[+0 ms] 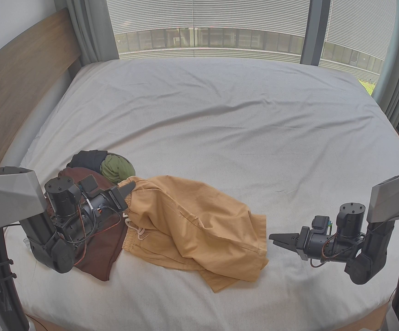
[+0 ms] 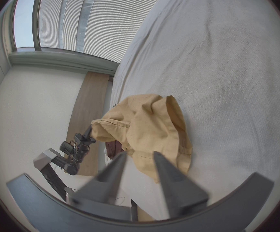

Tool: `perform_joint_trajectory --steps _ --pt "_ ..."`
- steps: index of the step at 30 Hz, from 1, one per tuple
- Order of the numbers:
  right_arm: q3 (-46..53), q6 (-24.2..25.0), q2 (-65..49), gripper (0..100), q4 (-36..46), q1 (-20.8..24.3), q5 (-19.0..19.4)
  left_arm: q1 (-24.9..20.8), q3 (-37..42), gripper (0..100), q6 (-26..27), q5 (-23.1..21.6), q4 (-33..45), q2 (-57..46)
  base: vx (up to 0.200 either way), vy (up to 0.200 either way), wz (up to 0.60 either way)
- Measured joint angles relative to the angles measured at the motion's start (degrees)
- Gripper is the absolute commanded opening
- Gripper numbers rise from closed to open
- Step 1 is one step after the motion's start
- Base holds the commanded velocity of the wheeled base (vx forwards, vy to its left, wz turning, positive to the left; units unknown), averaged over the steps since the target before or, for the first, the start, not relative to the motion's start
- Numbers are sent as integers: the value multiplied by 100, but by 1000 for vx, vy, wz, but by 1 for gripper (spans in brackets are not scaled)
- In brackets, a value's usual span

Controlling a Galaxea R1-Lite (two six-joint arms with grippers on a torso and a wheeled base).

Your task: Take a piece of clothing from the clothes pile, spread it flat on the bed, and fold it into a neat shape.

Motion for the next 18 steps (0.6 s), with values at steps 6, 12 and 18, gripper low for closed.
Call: perform_joint_trajectory --steps 6,12,18 --pt "83 -400 282 100 2 96 -123 -5 -5 0 2 0 -1 0 0 0 0" --pt "57 -416 469 100 -2 273 -224 -5 -9 0 2 0 0 -5 0 0 0" --pt "-80 -411 538 100 -13 411 -325 -5 -11 0 2 0 -1 -5 0 0 0"
